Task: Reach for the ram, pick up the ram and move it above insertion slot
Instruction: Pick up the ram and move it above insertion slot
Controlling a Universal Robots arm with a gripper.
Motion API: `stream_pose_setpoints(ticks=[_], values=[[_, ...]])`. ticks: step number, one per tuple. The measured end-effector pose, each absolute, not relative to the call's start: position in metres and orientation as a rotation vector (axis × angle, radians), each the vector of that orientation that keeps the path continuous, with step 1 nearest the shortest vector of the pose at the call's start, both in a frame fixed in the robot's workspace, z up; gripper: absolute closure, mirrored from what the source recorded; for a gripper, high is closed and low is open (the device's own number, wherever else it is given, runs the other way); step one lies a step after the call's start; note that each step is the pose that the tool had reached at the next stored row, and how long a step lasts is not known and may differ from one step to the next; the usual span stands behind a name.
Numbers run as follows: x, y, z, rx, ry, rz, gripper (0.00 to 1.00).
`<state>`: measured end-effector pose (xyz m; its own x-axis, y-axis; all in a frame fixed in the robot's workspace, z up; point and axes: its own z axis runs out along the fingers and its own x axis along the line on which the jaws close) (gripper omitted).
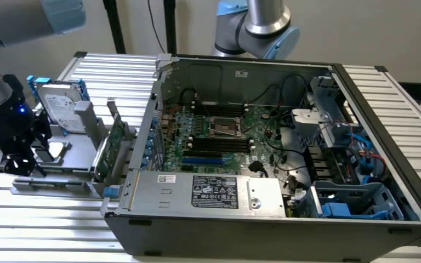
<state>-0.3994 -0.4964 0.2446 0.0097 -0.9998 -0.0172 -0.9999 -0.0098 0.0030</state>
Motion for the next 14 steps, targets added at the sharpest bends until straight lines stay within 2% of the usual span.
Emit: stream_pose_setpoints(ticks=[14], values=[[-0.399,-0.502,0.219,-2.225,2.204,0.022,0.58]])
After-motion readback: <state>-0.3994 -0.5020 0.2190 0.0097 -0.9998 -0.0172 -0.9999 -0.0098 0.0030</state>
